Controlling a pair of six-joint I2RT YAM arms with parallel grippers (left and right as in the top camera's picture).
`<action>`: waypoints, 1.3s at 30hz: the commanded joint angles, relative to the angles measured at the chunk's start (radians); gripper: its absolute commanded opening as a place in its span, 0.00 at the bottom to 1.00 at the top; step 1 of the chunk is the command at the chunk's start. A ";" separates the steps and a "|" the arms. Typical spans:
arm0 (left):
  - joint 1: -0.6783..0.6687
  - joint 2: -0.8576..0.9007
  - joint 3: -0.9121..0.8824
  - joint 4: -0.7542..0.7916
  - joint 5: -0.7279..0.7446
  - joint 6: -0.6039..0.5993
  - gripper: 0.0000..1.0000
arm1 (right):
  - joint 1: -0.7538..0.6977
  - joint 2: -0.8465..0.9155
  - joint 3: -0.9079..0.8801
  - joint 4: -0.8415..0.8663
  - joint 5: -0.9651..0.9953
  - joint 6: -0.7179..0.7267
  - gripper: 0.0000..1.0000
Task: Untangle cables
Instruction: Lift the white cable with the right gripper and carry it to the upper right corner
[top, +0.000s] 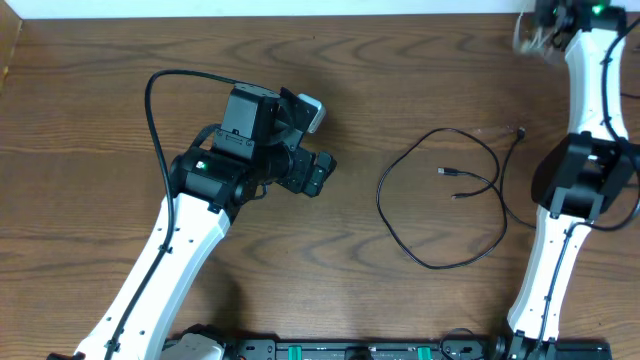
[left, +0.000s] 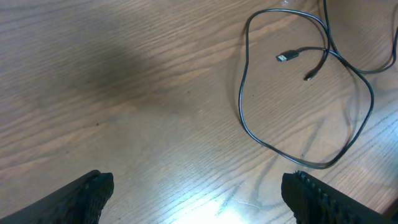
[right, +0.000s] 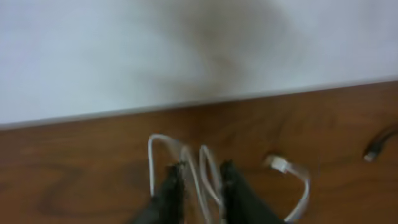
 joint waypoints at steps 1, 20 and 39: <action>0.003 -0.002 0.011 0.000 -0.006 -0.005 0.91 | -0.010 0.022 0.002 -0.003 0.015 -0.004 0.52; 0.003 -0.002 0.011 0.000 -0.006 -0.005 0.91 | -0.008 -0.292 -0.007 -0.816 0.014 0.160 0.85; 0.003 -0.002 0.011 0.000 -0.006 -0.005 0.91 | 0.014 -0.262 -0.677 -0.552 0.002 0.333 0.54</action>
